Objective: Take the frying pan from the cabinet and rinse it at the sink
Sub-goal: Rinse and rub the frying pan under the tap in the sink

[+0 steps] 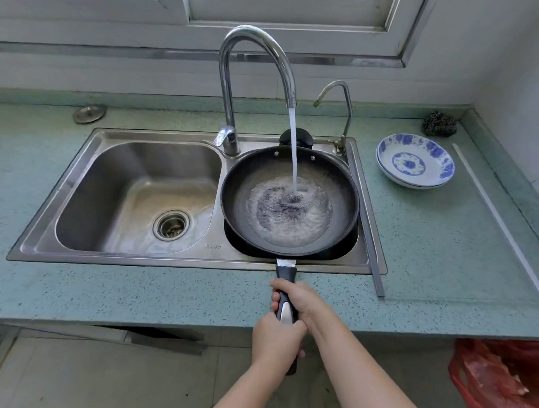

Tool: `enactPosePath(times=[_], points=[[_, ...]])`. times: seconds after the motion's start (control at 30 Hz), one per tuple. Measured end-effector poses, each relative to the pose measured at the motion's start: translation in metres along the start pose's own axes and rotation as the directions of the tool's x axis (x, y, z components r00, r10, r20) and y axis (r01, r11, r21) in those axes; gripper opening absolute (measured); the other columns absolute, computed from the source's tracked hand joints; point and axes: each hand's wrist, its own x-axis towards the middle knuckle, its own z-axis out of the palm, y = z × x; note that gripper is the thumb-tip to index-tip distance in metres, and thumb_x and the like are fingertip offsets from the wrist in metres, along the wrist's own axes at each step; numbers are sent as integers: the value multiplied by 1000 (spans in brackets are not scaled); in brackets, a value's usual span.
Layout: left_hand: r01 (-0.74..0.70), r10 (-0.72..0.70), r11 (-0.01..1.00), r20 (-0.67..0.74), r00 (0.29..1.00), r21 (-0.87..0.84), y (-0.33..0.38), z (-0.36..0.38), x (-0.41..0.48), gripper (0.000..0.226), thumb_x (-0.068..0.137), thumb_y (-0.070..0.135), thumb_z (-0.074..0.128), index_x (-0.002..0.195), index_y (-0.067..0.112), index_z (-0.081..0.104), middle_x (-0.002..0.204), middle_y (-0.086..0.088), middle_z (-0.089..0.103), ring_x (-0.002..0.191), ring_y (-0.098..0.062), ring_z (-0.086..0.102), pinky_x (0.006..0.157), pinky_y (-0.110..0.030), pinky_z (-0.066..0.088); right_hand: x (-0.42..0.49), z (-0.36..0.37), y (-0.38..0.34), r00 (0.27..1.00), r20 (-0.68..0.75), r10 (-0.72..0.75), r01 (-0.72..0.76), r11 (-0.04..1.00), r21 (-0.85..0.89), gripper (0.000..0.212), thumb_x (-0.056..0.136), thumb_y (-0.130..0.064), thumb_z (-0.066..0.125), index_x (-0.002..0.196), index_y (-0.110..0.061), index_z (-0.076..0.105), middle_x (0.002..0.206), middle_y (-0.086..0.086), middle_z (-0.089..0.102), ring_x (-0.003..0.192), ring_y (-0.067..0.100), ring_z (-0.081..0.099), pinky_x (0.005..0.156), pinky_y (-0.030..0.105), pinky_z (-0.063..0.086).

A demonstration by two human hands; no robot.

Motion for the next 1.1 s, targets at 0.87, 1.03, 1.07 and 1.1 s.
enactPosePath(times=[0.87,1.03,1.07,1.1], points=[[-55,55,997,0,998,-51,-4,-11,-6,12,72,9,57,64,12,50,47,-2,54,26,-11,49,38,-19,40,-14,13,5,994,11,-107,107,994,-30,30,88,3,49,60,-7,44,38,1,47,29,12,44,35,18,40],[-48,54,994,56,997,-101,-9,-8,-8,11,68,8,58,60,10,49,34,3,50,26,-14,49,37,-19,39,-22,8,7,991,-49,-122,120,992,-37,31,87,7,47,59,-6,42,40,5,46,28,13,44,34,18,40],[-37,47,992,76,996,-122,-10,-8,-8,10,68,7,57,61,10,49,34,3,49,26,-14,49,37,-19,39,-23,8,8,990,-65,-129,125,991,-52,31,87,7,47,59,-5,42,42,6,45,28,14,44,34,18,40],[-25,39,989,97,994,-143,-11,-7,-8,8,67,6,56,62,9,50,34,2,49,27,-15,48,37,-19,39,-24,7,8,987,-82,-136,130,989,-66,31,87,7,47,59,-5,42,43,6,45,28,14,44,34,18,40]])
